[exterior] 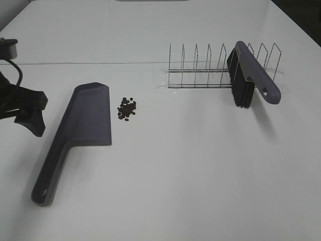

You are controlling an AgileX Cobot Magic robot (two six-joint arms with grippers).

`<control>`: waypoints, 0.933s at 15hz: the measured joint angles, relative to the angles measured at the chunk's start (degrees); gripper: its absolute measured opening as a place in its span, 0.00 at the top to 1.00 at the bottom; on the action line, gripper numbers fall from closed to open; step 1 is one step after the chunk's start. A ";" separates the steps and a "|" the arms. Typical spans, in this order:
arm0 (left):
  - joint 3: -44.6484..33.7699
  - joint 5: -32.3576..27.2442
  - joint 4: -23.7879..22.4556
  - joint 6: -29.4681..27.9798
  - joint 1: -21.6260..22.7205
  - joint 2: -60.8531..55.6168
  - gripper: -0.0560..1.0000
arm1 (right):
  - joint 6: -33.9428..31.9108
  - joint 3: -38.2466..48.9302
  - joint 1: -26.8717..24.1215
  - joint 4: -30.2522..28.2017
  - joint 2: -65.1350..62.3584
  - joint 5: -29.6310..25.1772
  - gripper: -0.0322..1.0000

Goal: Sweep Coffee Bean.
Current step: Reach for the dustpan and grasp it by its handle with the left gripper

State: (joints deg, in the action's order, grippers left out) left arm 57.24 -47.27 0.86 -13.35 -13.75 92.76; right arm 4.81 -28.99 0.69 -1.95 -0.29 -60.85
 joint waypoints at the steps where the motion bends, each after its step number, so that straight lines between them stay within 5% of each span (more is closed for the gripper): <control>1: 0.00 0.23 -0.52 -1.55 -1.60 2.35 0.19 | 0.06 0.00 0.00 0.00 0.00 0.00 0.31; 14: 0.06 15.47 0.06 -3.67 -3.61 18.33 0.20 | 0.06 0.00 0.00 0.00 0.00 0.00 0.31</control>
State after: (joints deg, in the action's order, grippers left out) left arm 57.30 -31.80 0.92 -17.02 -17.36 111.10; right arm 4.87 -28.99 0.69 -1.95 -0.29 -60.85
